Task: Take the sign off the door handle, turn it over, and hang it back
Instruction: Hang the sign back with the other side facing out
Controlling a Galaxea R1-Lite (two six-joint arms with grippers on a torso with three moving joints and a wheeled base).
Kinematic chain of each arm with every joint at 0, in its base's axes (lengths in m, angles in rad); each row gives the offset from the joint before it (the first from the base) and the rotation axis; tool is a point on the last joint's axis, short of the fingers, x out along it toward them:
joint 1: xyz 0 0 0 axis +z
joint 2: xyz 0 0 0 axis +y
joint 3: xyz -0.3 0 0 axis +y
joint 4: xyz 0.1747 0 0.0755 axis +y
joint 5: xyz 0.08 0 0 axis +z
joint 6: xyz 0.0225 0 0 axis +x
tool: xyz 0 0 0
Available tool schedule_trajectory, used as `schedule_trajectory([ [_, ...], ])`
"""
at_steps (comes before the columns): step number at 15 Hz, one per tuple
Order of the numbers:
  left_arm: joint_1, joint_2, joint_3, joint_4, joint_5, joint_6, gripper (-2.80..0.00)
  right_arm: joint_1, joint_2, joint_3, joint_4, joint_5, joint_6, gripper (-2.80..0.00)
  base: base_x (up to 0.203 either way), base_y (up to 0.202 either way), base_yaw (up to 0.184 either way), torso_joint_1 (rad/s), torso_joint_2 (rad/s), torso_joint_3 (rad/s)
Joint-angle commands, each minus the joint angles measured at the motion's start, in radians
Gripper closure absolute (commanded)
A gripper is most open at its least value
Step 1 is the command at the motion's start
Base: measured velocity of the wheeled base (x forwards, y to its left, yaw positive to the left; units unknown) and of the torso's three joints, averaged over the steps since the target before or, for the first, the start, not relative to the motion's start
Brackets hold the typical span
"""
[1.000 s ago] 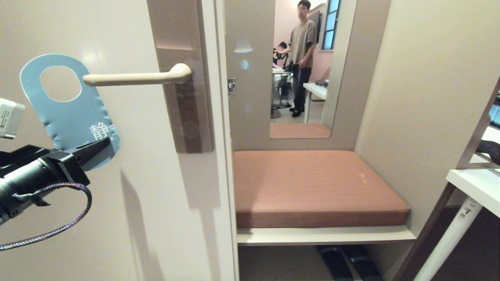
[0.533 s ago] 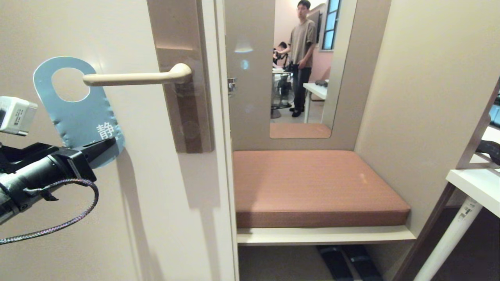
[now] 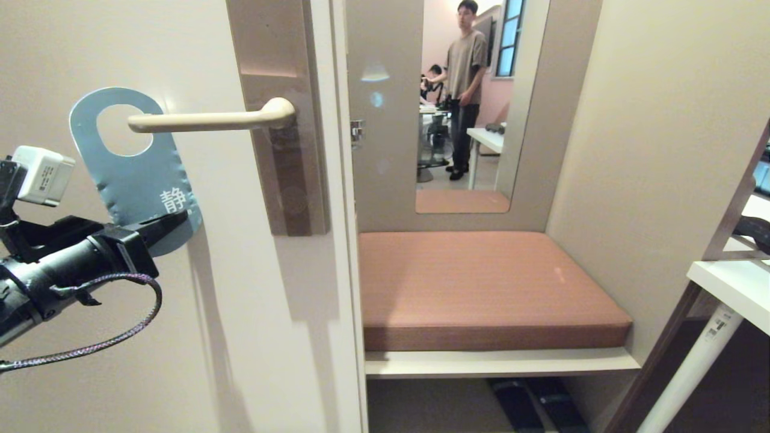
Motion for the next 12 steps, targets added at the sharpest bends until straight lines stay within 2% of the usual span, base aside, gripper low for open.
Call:
schedule_trajectory([
  [1,-0.007,0.001,-0.002,-0.005,-0.002,0.001,0.00,0.000,0.000,0.003,-0.001,0.001,-0.001,0.00,0.000,0.000,0.000,0.000,0.00,0.000],
  [10,-0.056,-0.016,0.003,-0.005,-0.002,0.001,0.00,0.000,0.000,0.003,-0.001,0.001,-0.001,0.00,0.000,0.000,0.000,0.000,0.00,0.000],
  [12,-0.077,-0.017,0.003,-0.005,-0.002,0.018,0.00,0.000,0.000,0.003,-0.001,0.001,-0.001,0.00,0.000,0.000,0.000,0.000,0.00,0.000],
])
